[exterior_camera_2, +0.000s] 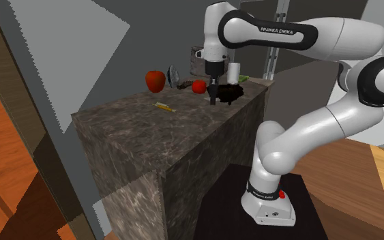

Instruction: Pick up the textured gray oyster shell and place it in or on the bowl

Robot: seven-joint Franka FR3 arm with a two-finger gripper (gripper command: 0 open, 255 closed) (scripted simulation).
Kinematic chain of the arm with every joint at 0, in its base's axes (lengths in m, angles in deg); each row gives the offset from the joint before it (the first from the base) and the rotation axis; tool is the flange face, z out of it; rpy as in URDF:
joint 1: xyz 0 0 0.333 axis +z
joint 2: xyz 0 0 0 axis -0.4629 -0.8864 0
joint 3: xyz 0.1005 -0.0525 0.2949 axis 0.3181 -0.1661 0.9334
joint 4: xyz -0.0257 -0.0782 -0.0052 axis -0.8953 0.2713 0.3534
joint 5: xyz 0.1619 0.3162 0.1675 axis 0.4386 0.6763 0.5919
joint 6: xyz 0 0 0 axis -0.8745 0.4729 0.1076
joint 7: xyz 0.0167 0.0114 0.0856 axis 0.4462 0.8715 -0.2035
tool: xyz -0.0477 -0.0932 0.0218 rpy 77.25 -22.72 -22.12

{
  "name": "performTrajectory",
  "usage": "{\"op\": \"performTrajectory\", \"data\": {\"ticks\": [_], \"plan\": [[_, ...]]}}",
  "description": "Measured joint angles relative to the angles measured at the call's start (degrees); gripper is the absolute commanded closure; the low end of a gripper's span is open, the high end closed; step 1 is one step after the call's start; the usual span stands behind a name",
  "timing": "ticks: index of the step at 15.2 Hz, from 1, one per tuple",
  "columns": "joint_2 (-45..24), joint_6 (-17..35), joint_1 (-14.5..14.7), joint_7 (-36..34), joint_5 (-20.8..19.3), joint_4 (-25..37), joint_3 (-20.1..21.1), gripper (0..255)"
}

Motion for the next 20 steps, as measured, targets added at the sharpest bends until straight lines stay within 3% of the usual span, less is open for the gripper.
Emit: {"op": "performTrajectory", "data": {"ticks": [18, 20], "plan": [[-6.9, -11.3, 0.9, 1.3, 1.5, 18.3, 1.2, 255], [-7.5, -11.7, 0.8, 2.8, 0.5, 19.4, -0.1, 255]]}}
